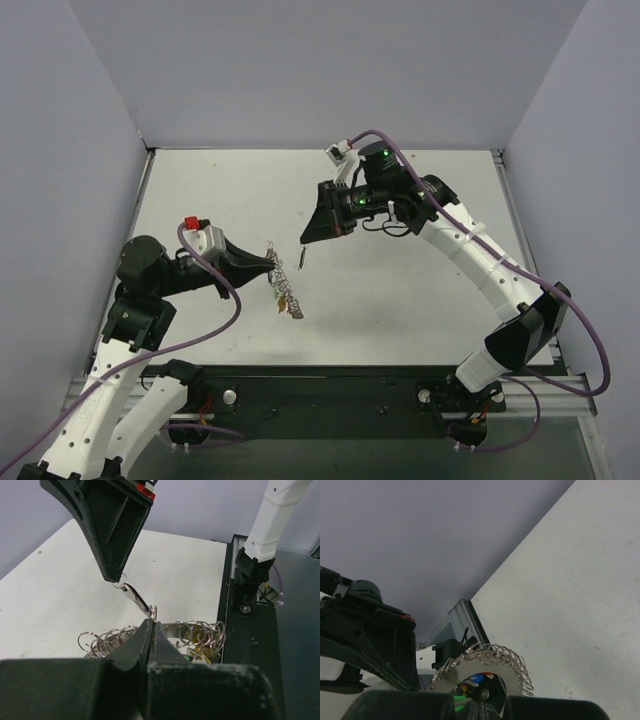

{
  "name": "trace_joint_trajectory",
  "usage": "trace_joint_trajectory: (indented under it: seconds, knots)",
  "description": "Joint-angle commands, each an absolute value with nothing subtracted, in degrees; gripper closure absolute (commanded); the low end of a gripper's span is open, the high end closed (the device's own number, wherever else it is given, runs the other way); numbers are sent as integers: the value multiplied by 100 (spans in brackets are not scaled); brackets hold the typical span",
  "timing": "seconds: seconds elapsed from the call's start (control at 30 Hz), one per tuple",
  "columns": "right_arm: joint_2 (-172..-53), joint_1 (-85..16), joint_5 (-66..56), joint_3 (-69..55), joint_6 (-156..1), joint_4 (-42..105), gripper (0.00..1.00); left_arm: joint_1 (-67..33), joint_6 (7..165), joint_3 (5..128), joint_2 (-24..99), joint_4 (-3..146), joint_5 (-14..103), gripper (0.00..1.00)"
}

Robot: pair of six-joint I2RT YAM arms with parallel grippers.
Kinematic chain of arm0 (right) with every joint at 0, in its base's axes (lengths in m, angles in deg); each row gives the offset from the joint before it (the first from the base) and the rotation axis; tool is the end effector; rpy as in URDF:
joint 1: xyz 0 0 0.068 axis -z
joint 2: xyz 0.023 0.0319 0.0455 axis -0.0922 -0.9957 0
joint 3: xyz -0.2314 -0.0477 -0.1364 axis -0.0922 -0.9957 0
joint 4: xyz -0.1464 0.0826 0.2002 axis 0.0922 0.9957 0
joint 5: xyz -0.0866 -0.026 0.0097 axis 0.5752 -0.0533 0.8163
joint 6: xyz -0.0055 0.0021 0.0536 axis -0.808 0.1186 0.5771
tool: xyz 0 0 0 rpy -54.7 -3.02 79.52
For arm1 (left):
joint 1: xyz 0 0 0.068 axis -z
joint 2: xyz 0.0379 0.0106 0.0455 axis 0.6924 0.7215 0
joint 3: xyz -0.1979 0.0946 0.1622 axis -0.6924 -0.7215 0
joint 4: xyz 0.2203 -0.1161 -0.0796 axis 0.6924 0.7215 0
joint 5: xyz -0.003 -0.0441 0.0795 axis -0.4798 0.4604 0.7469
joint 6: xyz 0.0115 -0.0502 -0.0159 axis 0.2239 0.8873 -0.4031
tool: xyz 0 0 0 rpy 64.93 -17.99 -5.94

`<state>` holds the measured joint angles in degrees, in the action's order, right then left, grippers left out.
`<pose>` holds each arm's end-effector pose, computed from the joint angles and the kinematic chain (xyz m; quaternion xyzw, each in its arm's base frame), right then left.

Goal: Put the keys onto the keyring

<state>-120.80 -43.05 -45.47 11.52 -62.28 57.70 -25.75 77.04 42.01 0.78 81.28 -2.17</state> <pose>0.2595 0.2344 0.4191 -0.3267 0.7211 0.5469 0.2721 0.1250 -0.0713 0.3791 0.4105 0.5686 -0.4301 0.5685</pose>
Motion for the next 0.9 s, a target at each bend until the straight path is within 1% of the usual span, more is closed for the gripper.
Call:
trace_joint_trajectory:
  seconds: [0.0,0.17,0.4,0.7,0.87]
  knots:
    - [-12128,-4352,-5594,1392,-5932,5186,100,-2484,7829,4155,-11,7219,-585,100]
    - [-12155,-4405,-6156,1365,-5537,4668,100,-2422,7979,3997,-46,6883,-612,100]
    - [-12268,-4519,-6394,1348,-5422,4596,100,-2361,8426,3874,-37,6111,-629,100]
    - [-12348,-4607,-6553,1137,-5308,4473,100,-2334,8656,3821,16,5749,-629,100]
    - [-12251,-4625,-6694,970,-4930,3920,100,-2334,8533,3830,-28,5907,-603,100]
